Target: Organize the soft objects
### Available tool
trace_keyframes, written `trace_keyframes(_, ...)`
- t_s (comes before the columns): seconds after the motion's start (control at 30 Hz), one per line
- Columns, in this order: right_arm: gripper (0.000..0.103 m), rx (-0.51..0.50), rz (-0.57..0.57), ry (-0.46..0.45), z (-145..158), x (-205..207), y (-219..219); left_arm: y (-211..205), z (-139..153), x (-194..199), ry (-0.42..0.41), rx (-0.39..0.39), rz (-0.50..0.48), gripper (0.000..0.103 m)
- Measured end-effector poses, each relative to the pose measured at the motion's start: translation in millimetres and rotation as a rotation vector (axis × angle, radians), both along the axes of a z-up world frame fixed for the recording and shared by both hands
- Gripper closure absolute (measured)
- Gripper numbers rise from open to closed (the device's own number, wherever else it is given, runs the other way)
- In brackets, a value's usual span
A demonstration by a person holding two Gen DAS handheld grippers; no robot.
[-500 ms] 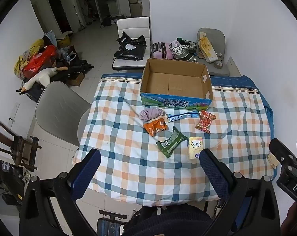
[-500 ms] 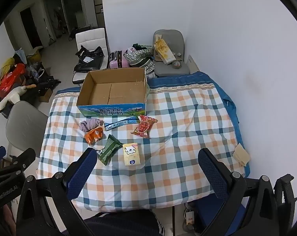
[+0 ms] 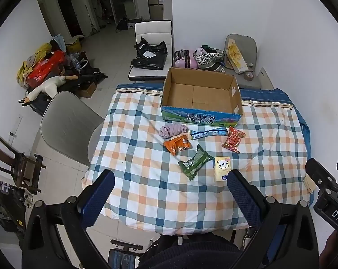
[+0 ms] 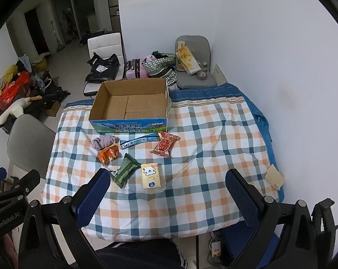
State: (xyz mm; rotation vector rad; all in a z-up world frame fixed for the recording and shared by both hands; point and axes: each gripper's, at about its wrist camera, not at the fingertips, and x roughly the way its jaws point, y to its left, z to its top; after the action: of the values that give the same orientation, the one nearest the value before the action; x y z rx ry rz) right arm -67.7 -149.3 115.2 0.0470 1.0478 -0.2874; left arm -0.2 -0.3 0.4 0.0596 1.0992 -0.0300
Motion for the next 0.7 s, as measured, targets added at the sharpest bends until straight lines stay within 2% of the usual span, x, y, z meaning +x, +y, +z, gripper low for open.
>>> trace_keyframes(0.7, 0.0, -0.006, -0.001, -0.008, 2.7, -1.6, 0.5, 0.2, 0.2, 0.0, -0.007, -0.009, 0.003, 0.0)
